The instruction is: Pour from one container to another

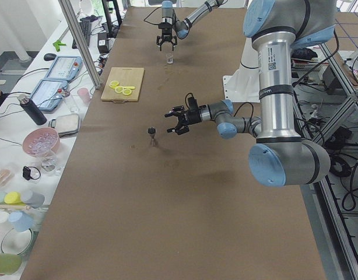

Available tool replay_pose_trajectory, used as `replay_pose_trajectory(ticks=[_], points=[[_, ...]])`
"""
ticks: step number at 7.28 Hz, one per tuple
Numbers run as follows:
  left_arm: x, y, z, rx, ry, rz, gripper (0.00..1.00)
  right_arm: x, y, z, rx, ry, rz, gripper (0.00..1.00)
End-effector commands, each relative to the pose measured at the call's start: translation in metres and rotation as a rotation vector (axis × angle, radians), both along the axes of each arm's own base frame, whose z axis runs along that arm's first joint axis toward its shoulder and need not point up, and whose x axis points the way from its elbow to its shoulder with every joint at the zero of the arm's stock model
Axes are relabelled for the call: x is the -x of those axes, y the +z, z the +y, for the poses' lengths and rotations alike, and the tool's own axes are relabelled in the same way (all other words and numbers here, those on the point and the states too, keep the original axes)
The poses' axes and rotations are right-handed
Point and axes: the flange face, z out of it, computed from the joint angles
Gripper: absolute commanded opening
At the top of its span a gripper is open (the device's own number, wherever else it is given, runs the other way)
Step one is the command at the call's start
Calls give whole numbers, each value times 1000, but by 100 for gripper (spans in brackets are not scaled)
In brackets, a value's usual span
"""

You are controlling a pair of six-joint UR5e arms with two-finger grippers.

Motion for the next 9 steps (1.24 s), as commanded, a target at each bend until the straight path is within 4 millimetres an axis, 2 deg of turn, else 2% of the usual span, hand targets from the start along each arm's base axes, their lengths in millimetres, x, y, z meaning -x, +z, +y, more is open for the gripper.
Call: replay_pose_trajectory(ticks=[1, 2, 3, 4, 5, 6, 8, 9], points=[[13, -62, 5, -26, 74, -39, 99, -7, -10, -10, 27, 24, -9, 100], [1, -84, 3, -25, 146, -82, 99, -22, -26, -28, 57, 56, -22, 100], [-15, -105, -1, -29, 230, -152, 99, -34, -31, -37, 98, 80, -28, 100], [-18, -129, -20, -32, 297, -184, 99, -39, -39, -50, 141, 98, -10, 100], [-18, -148, -39, -25, 346, -147, 99, -58, -43, -73, 186, 150, 22, 100], [-14, -163, -63, -19, 424, -141, 99, -63, -50, -88, 238, 161, 62, 100], [11, -162, -142, 31, 555, -180, 99, -82, -37, -102, 220, 202, 99, 100], [27, -152, -173, 88, 582, -181, 99, -97, -26, -116, 145, 207, 167, 100]])
